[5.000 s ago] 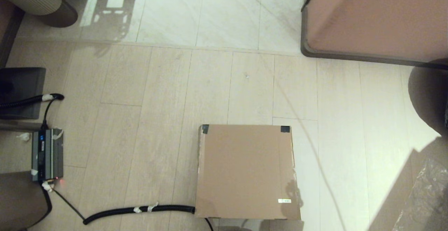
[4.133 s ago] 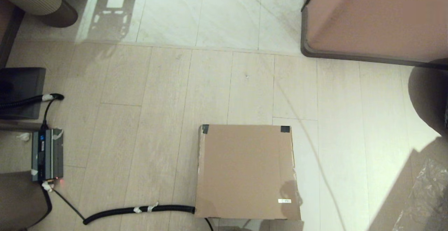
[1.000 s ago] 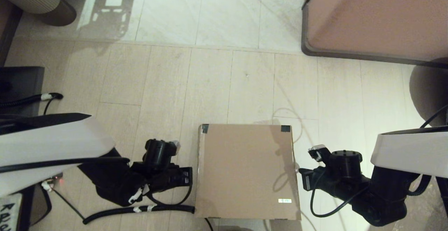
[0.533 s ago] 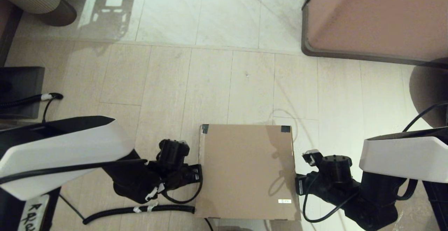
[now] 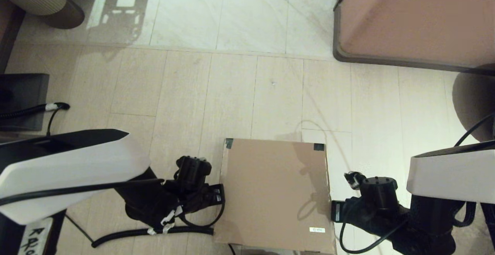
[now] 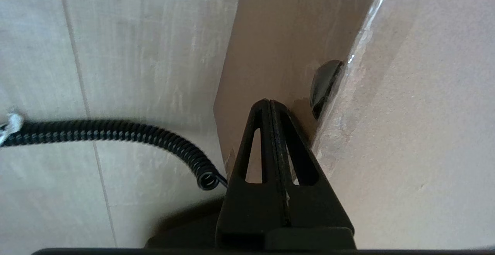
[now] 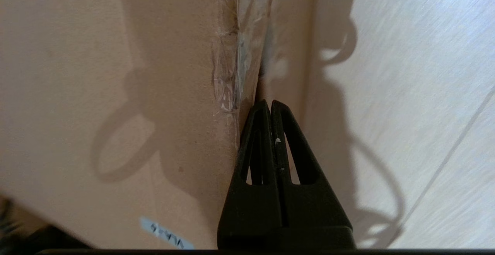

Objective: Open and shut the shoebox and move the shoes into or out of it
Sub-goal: Open the shoe box

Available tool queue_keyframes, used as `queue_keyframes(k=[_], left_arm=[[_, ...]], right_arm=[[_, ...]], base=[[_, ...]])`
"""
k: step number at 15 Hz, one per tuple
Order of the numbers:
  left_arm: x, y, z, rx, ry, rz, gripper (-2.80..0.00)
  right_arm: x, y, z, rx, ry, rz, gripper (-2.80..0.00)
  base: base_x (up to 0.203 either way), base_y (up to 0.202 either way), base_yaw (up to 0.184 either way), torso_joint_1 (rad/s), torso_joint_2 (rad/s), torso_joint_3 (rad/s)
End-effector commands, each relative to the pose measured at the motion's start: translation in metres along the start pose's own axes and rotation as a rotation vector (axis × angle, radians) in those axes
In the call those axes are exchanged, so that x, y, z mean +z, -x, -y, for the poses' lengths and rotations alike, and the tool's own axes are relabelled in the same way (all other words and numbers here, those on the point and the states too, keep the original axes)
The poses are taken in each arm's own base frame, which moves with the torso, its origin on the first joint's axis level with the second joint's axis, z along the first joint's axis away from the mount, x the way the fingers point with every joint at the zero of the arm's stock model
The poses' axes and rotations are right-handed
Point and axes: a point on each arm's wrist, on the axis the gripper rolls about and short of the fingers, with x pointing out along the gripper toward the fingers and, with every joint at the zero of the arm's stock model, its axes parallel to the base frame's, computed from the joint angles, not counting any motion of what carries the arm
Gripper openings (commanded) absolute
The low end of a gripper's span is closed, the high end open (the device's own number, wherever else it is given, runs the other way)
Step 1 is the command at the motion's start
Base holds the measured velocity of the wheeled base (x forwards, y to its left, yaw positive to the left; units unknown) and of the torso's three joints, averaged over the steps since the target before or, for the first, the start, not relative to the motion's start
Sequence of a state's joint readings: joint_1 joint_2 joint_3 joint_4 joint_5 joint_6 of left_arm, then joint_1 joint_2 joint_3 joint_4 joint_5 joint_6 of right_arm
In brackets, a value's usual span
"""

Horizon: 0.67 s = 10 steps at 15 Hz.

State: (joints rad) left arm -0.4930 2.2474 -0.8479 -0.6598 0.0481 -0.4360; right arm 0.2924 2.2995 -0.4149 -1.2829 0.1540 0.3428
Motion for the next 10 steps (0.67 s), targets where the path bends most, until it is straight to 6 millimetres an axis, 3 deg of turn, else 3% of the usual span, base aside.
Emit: queue_keyframes(k=[1, 4, 10], left_arm=[[0.006, 0.009, 0.004, -0.018, 0.002, 0.025, -2.8], [0.007, 0.028, 0.003, -0.02, 0.007, 0.03, -2.8], [0.016, 0.057, 0.002, -0.034, 0.029, 0.078, -2.8]], right_arm=[[0.0, 0.013, -0.01, 0.094, -0.024, 0.013, -2.8], [-0.007, 0.026, -0.011, 0.166, -0.116, 0.012, -2.8], [-0.035, 0.044, -0.003, 0.132, -0.256, -0.108, -2.8]], base=[[0.0, 0.0, 0.0, 0.0, 0.0, 0.0], [0.0, 0.0, 0.0, 0.0, 0.0, 0.0], [0.0, 0.0, 0.0, 0.0, 0.0, 0.0]])
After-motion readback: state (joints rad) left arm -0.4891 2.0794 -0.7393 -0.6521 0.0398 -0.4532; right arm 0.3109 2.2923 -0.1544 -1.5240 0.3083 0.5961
